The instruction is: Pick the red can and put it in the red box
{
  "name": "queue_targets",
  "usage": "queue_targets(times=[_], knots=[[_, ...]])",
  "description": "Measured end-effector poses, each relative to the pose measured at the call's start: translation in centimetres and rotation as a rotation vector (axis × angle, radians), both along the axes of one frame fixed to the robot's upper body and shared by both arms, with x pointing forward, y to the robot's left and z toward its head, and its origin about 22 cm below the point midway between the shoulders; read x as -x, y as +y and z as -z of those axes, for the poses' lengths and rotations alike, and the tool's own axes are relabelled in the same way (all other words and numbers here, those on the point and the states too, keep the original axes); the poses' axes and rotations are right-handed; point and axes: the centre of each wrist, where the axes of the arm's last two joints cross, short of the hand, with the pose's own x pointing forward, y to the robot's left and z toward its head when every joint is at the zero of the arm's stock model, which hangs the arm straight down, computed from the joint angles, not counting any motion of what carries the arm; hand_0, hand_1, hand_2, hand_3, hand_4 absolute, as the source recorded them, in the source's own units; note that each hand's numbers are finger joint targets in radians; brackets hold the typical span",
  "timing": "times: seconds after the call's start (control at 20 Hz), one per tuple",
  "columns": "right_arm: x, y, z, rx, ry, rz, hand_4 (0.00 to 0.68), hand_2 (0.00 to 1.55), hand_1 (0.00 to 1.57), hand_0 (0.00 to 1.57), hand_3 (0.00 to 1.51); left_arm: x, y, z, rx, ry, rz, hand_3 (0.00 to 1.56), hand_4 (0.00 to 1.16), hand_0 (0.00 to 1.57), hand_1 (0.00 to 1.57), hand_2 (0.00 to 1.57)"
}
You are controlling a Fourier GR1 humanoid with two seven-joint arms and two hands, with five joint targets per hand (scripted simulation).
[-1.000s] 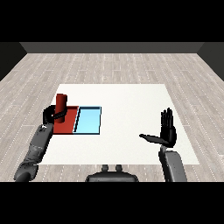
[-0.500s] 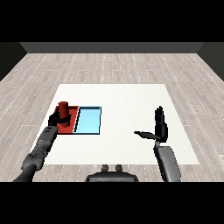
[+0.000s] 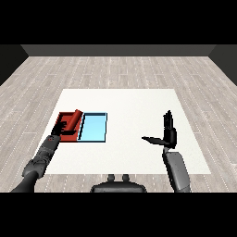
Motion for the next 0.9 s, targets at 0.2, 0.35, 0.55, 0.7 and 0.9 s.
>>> queue_targets(times=[0.2, 0.35, 0.55, 0.7, 0.9], knots=[[0.0, 0.1, 0.2, -0.012, -0.01, -0.006, 0.0, 0.0, 0.0, 0.0, 0.0, -0.4, 1.3, -1.4, -0.03, -0.005, -0.047, 0.0, 0.0, 0.0, 0.0, 0.0], [0.9, -0.6, 0.3, -0.017, -0.014, -0.013, 0.0, 0.0, 0.0, 0.0, 0.0, 0.0, 2.3, -1.7, 0.016, -0.102, -0.095, 0.0, 0.0, 0.0, 0.0, 0.0], [0.9, -0.1, 0.2, -0.044, -0.021, -0.031, 0.0, 0.0, 0.0, 0.0, 0.0, -1.8, 1.5, -3.6, 0.118, -0.413, -0.097, 0.0, 0.0, 0.0, 0.0, 0.0], [0.9, -0.1, 0.1, -0.065, -0.03, -0.059, 0.0, 0.0, 0.0, 0.0, 0.0, -3.7, -0.8, -5.2, 0.261, -0.662, -0.03, 0.0, 0.0, 0.0, 0.0, 0.0], [1.0, 0.7, 0.5, -0.101, -0.021, -0.142, 0.0, 0.0, 0.0, 0.0, 0.0, -5.4, -5.2, -5.9, 0.468, -0.899, 0.123, 0.0, 0.0, 0.0, 0.0, 0.0]])
